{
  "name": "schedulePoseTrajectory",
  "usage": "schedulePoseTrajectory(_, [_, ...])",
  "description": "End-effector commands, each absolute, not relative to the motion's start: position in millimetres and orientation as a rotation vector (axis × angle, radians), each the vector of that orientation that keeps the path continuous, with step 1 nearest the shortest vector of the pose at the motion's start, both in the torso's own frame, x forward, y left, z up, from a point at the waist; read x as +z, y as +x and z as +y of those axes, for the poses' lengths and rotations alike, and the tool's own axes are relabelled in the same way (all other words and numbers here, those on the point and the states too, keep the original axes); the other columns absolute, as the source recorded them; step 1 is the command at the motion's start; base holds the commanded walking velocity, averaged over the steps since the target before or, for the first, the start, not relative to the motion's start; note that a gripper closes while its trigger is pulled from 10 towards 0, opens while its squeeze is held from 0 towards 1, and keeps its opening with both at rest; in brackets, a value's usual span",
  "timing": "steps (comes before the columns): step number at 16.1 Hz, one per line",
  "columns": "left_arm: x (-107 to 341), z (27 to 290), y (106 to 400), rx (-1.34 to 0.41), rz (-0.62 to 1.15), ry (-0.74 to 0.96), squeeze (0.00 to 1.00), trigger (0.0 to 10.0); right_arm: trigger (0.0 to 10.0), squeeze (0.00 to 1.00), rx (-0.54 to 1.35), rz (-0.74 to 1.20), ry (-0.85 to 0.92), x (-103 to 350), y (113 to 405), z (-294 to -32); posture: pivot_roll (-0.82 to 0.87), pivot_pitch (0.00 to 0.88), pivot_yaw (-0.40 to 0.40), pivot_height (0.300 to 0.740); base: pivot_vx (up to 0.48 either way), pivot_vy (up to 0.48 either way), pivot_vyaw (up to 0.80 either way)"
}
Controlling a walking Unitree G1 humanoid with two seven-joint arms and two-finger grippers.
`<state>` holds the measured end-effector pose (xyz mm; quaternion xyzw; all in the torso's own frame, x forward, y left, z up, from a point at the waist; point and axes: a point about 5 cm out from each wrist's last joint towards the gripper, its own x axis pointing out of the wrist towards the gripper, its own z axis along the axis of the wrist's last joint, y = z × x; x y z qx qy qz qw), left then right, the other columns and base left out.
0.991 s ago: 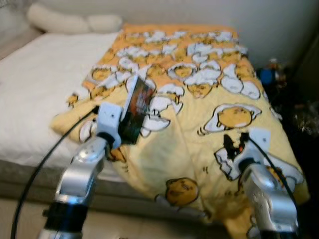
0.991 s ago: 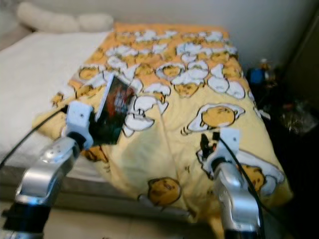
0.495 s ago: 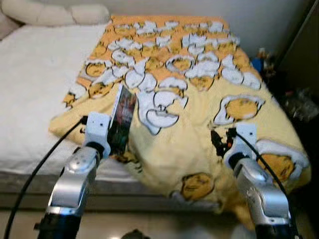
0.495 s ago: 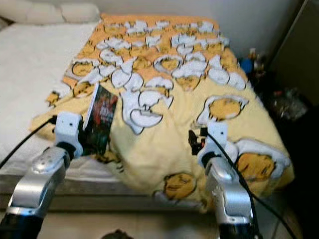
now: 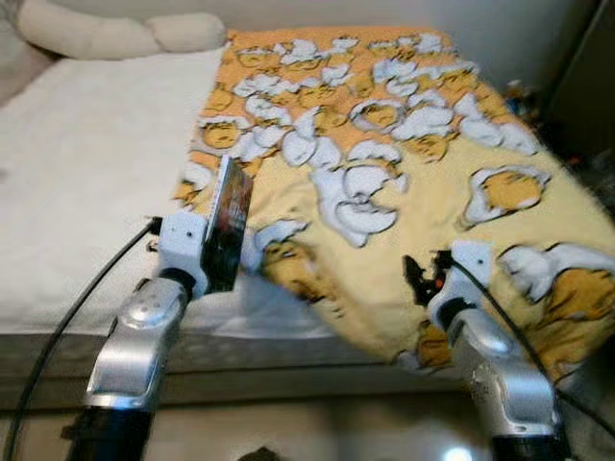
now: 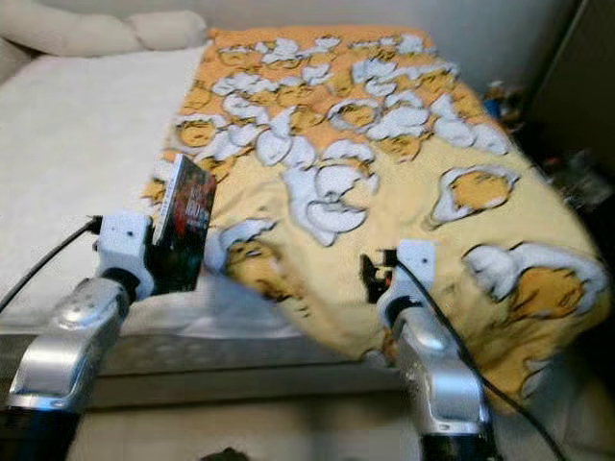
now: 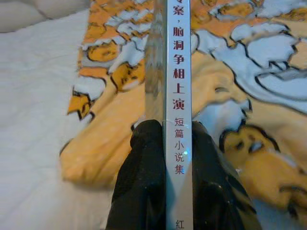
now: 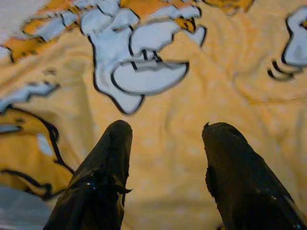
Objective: Clean up the room
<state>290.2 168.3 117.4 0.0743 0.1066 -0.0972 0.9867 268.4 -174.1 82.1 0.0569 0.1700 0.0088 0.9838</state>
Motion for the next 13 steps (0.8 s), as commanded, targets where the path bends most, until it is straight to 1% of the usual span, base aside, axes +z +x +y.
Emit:
schedulePoseTrajectory(1, [129.9,171.1,293.4,-0.193,0.164,0.171,0.0,10.0,10.0,0.0,0.022,0.314,0.116,87.6,271.5,-171.8,0.03,0.0,0.049,0.74,0.0,0.48,0.0])
schedulePoseTrajectory(3, [129.9,170.9,293.2,-0.195,0.165,0.173,0.0,10.0,10.0,0.0,0.024,0.317,0.148,87.5,271.4,-170.4,0.03,0.0,0.048,0.74,0.0,0.48,0.0])
schedulePoseTrajectory(13, [129.2,169.1,292.8,-0.201,0.17,0.174,0.0,10.0,10.0,0.0,0.039,0.316,0.126,87.6,272.6,-169.7,0.03,0.0,0.046,0.74,0.0,0.48,0.0])
